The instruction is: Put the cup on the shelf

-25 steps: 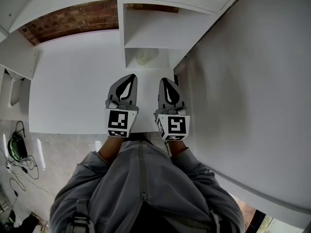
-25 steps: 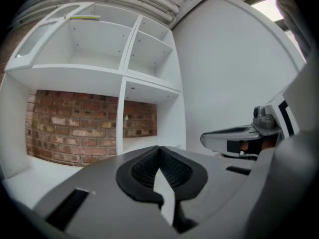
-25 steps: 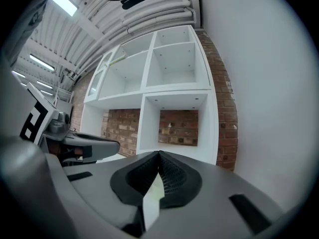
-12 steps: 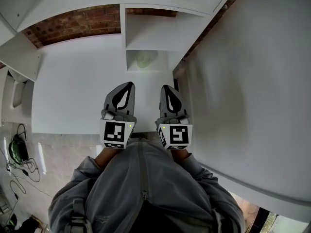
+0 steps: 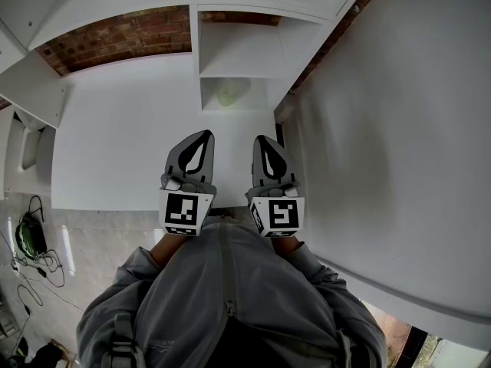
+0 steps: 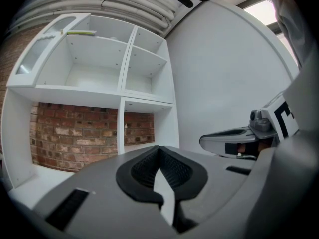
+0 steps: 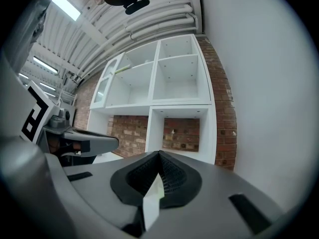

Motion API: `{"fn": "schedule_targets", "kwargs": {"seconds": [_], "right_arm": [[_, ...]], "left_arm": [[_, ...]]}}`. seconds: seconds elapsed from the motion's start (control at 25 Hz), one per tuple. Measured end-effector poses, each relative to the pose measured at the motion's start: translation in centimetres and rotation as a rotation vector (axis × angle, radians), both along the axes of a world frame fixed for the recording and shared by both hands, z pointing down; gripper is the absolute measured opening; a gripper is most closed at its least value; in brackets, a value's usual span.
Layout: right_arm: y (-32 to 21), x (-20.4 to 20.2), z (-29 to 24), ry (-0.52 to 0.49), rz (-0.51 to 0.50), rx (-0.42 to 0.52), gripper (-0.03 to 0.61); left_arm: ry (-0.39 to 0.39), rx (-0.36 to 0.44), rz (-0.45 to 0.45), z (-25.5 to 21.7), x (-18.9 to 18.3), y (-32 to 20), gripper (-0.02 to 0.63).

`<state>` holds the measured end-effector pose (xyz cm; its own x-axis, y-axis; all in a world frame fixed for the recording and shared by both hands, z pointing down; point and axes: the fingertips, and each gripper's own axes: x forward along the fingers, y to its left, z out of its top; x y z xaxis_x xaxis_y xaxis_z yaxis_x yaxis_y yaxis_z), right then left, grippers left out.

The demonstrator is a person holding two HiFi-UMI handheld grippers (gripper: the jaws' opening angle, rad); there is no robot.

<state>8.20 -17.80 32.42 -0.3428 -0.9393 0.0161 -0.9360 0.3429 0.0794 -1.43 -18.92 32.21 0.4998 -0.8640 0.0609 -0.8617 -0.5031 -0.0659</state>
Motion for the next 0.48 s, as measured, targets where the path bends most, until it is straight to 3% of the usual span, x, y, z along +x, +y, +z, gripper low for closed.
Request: {"fn": "schedule_targets", "kwargs": {"seconds": [0.48], "right_arm": [[-0.21, -0.20, 0.36, 0.010, -0.019, -0.004, 0.026]], "left_arm": [[-0.011, 0.009, -0.002, 0.18, 0.04, 0.04, 0.008]]}}
